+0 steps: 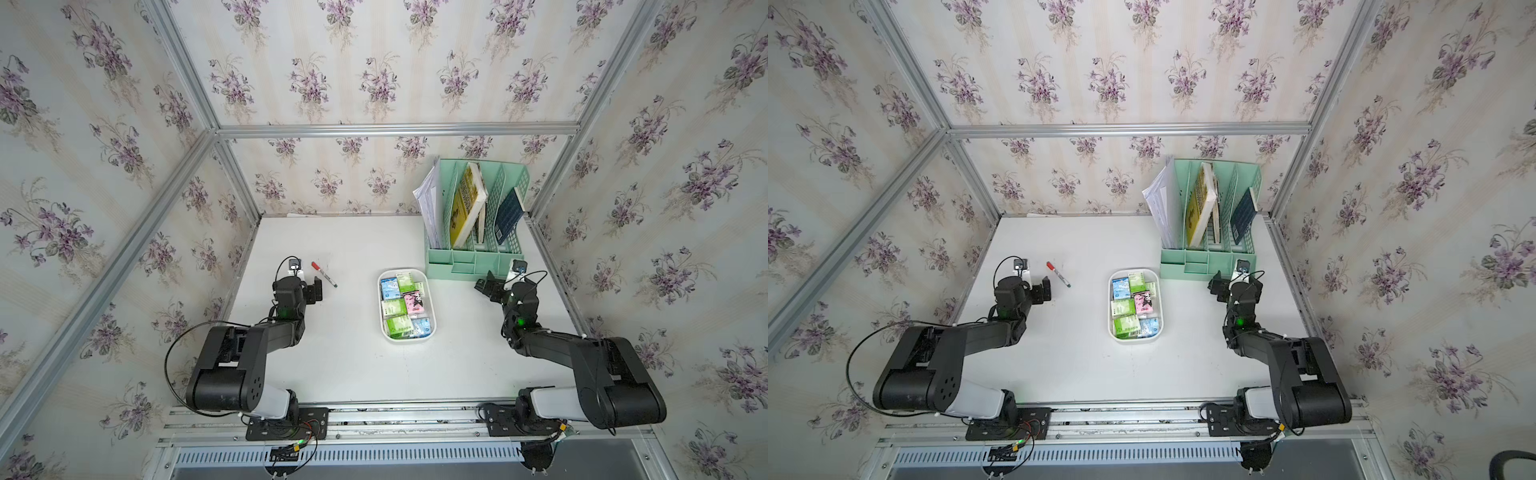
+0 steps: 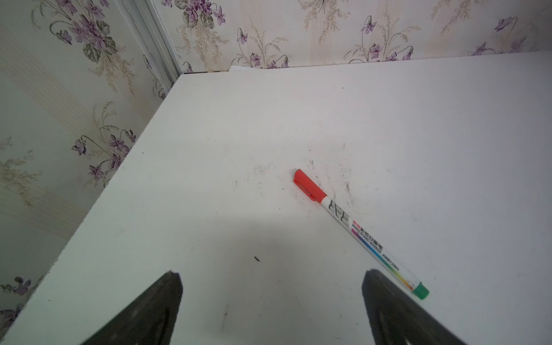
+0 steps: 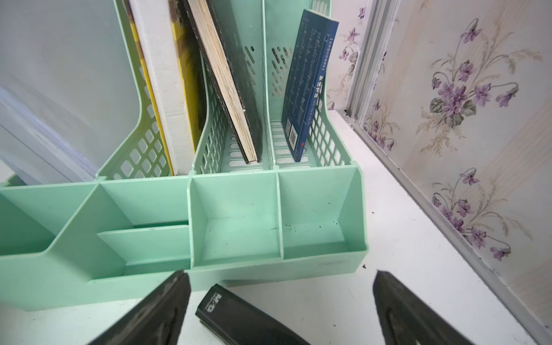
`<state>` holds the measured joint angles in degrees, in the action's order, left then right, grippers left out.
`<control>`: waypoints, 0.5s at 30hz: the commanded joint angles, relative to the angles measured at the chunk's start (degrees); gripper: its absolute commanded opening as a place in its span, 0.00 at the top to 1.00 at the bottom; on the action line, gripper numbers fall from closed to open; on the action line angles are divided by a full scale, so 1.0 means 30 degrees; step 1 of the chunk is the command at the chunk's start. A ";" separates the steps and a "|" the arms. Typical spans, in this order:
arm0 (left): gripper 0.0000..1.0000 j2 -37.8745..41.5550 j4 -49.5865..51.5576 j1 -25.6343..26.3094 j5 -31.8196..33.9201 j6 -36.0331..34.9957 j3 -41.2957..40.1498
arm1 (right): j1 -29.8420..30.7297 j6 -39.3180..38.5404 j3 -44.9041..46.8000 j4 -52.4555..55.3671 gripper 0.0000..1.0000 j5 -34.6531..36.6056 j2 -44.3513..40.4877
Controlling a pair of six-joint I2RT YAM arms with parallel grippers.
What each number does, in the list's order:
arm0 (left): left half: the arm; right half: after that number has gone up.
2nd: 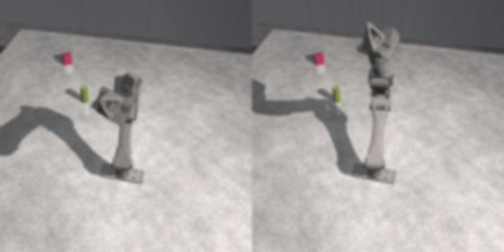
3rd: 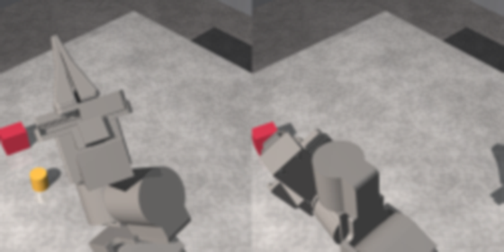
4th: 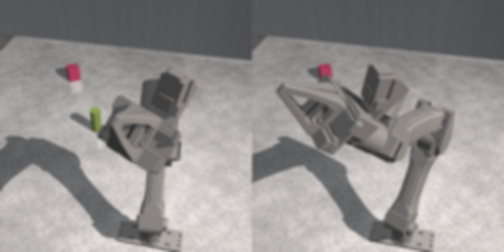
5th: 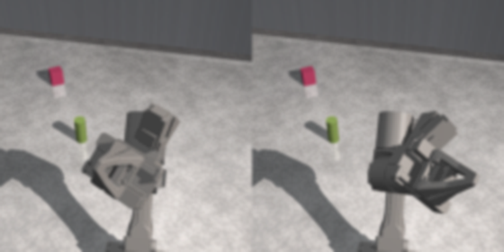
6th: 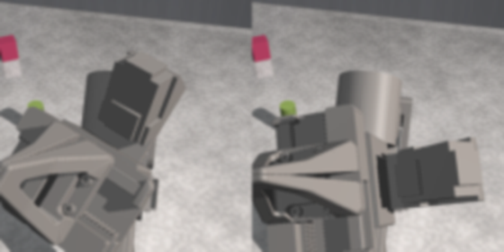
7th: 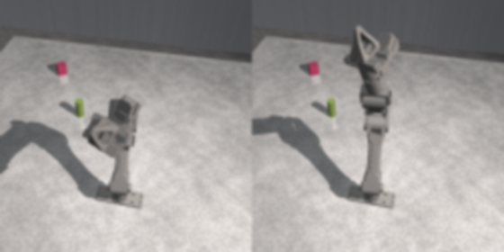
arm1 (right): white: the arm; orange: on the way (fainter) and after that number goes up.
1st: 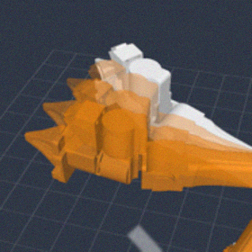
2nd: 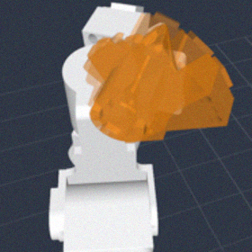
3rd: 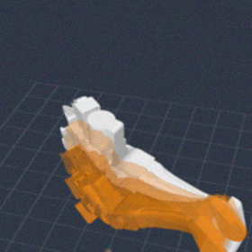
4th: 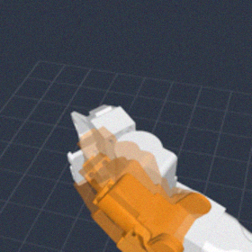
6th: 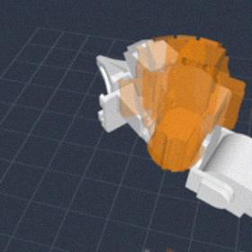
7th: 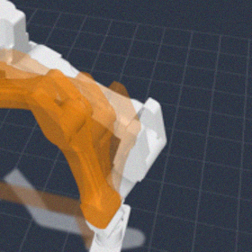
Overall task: Put the pocket tissues into the storage box
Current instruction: Reset both arms
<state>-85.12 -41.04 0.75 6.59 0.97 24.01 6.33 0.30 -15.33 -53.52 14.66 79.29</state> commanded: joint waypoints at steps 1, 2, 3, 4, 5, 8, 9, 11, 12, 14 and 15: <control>0.01 -0.0037 -0.0190 0.0000 -0.0088 -0.0237 0.0097 | -0.0029 -0.0384 0.1073 -0.5049 0.00 -0.0843 0.0864; 0.01 -0.0044 -0.0222 0.0012 -0.0087 -0.0245 0.0112 | -0.0039 -0.0507 0.1369 -0.6060 0.00 -0.1127 0.1300; 0.01 -0.0016 -0.0181 0.0027 -0.0087 -0.0237 0.0097 | -0.0029 -0.0639 0.1609 -0.6975 0.00 -0.1401 0.1853; 0.01 -0.0043 -0.0207 -0.0002 -0.0058 -0.0275 0.0109 | -0.0021 -0.0684 0.1751 -0.7968 0.00 -0.1446 0.2430; 0.01 -0.0033 -0.0208 0.0012 -0.0058 -0.0285 0.0112 | -0.0019 -0.0687 0.1784 -0.8517 0.00 -0.1399 0.2971; 0.01 -0.0021 -0.0208 0.0042 -0.0029 -0.0267 0.0112 | -0.0088 -0.0394 0.1344 -0.7482 0.00 -0.1064 0.2815; 0.01 -0.0037 -0.0221 0.0054 -0.0029 -0.0269 0.0112 | -0.0118 -0.0427 0.1430 -0.8137 0.00 -0.1162 0.3090; 0.01 -0.0022 -0.0208 0.0042 -0.0029 -0.0275 0.0112 | -0.0171 -0.0350 0.1295 -0.7503 0.00 -0.1163 0.2840; 0.01 -0.0044 -0.0208 0.0060 -0.0029 -0.0285 0.0112 | -0.0197 -0.0333 0.1308 -0.7606 0.00 -0.1211 0.2935; 0.01 -0.0042 -0.0207 0.0042 -0.0029 -0.0266 0.0112 | -0.0189 -0.0377 0.1390 -0.7858 0.00 -0.1196 0.2969; 0.01 -0.0044 -0.0208 0.0043 -0.0029 -0.0291 0.0112 | -0.0178 -0.0337 0.1281 -0.7500 0.00 -0.1219 0.2887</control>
<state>-85.12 -40.99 0.89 6.63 0.45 24.03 5.80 -1.10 -11.03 -74.74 11.11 88.16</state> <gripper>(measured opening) 0.988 0.998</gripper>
